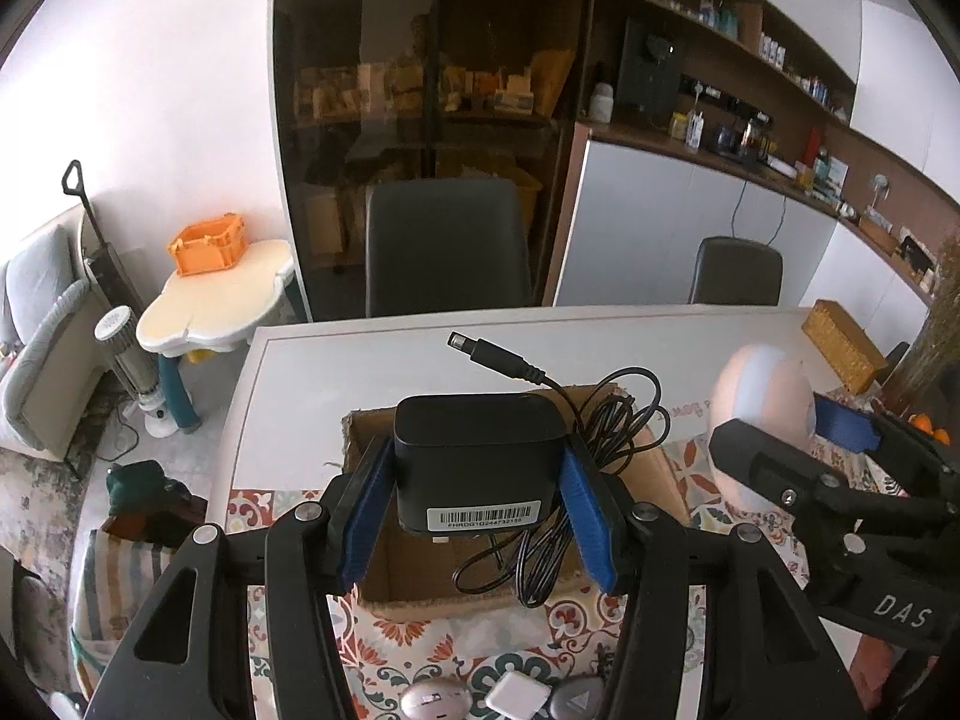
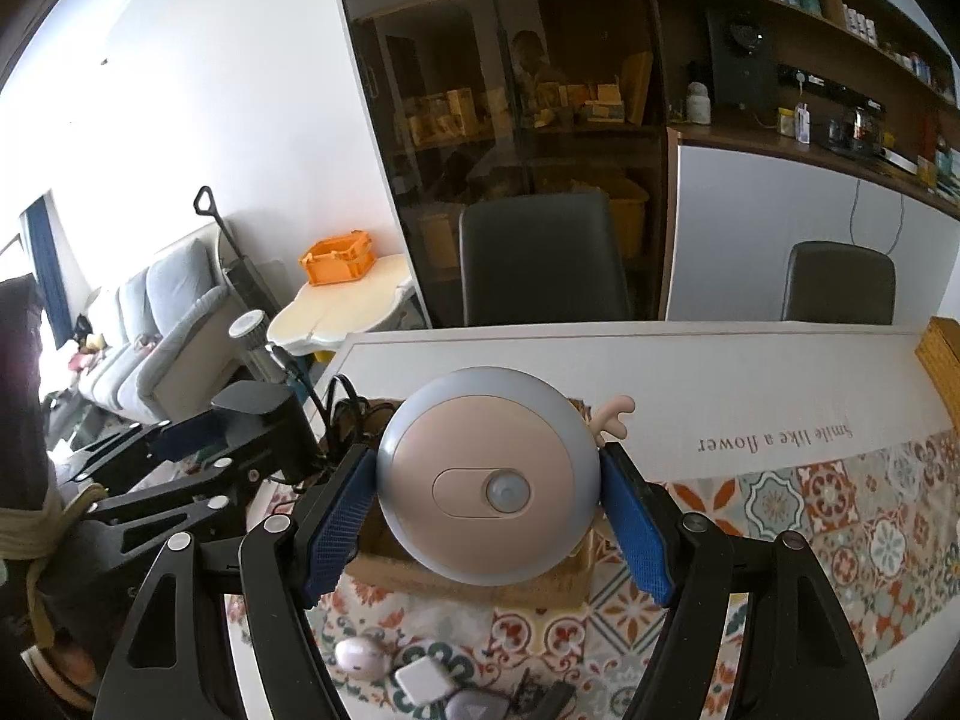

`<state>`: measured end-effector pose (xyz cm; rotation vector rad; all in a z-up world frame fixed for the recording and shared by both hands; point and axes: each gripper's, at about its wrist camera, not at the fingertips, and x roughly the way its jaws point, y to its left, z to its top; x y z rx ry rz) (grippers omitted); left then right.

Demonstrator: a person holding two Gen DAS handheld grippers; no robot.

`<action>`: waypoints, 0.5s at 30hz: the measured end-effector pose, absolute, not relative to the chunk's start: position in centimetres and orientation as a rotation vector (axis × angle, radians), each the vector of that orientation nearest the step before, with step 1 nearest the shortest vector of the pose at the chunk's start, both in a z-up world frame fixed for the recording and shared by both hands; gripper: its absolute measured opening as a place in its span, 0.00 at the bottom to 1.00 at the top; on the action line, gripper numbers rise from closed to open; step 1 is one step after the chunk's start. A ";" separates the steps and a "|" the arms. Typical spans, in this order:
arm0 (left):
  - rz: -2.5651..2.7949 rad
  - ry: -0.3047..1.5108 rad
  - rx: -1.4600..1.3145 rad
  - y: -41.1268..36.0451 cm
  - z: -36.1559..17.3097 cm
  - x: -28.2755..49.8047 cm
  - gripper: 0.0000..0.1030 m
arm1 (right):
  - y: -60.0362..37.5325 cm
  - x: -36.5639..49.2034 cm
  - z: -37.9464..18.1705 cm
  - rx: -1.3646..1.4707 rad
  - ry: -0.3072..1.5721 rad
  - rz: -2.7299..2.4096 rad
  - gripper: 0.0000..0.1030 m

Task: Organize rigid objects
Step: 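Lift both held items and carry them over the cardboard box, then open both tools to drop the adapter and night light into the box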

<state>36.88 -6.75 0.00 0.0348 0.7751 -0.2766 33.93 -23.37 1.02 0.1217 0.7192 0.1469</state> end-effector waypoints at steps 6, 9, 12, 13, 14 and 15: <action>-0.289 0.863 0.059 -7.8 -1.7 39.6 0.53 | -23.7 36.7 0.4 0.114 0.761 0.148 0.72; -0.280 0.898 0.079 -8.4 -2.6 40.5 0.53 | -23.8 37.8 -0.2 0.116 0.789 0.148 0.72; -0.272 0.929 0.087 -8.7 -3.3 41.4 0.53 | -24.1 38.7 -1.0 0.122 0.822 0.150 0.72; -0.280 0.940 0.081 -8.8 -3.6 41.7 0.53 | -24.1 39.0 -1.3 0.126 0.832 0.152 0.72; -0.281 0.938 0.077 -8.8 -3.6 41.8 0.53 | -24.2 39.3 -1.5 0.128 0.840 0.152 0.72; -0.280 0.933 0.077 -8.9 -3.6 42.0 0.54 | -24.2 39.4 -1.7 0.129 0.845 0.150 0.72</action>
